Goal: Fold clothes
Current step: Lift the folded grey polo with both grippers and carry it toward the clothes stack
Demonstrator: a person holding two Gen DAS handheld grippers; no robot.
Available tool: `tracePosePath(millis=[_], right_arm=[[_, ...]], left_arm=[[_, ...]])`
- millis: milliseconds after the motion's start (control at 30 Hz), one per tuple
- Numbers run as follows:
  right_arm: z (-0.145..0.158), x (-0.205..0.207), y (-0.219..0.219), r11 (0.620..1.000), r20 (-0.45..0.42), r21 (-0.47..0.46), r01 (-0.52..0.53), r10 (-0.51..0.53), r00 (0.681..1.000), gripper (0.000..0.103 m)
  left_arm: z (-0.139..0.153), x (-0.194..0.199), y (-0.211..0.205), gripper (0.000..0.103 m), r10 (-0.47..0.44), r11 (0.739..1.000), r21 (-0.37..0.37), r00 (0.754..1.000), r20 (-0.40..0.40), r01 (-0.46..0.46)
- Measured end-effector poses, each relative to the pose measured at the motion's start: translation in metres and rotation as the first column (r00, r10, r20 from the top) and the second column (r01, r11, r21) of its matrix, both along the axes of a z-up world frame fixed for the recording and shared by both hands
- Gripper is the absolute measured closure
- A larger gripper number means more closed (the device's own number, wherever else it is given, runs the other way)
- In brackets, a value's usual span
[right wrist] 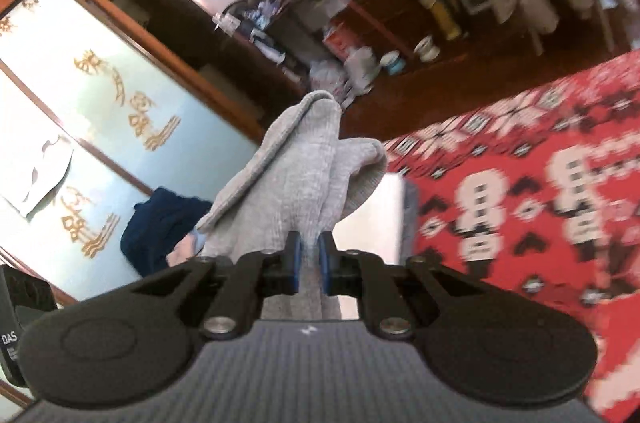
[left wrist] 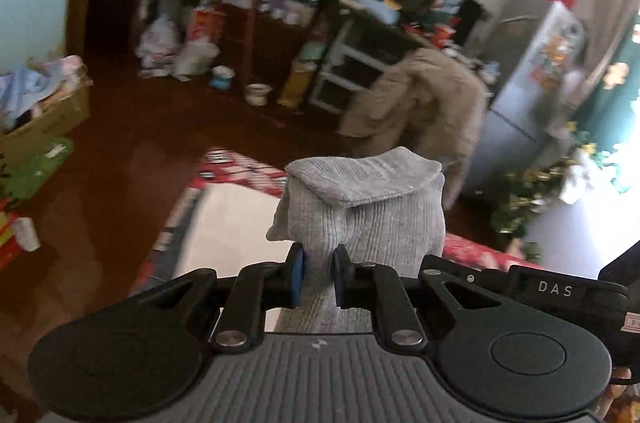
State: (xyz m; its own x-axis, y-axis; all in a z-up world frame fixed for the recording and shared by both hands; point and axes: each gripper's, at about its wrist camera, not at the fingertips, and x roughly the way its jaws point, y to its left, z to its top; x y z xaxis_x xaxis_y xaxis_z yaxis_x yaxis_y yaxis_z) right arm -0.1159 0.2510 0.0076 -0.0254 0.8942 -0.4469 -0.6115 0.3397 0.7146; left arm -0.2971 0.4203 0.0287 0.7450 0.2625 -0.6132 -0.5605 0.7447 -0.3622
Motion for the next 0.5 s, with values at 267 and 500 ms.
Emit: tracePosePath(millis=[267, 500], right_arm=[[-0.031, 0.017, 0.088, 0.999, -0.033, -0.022, -0.036, 0.035, 0.999, 0.092], [-0.075, 0.049, 0.121, 0.998, -0.079, -0.066, -0.018, 0.013, 0.997, 0.092]], left_arm=[[-0.020, 0.029, 0.065, 0.089, 0.034, 0.999, 0.006, 0.998, -0.057, -0.034], [-0.053, 0.061, 0.094, 0.089, 0.031, 0.997, -0.063, 0.994, -0.109, -0.038]])
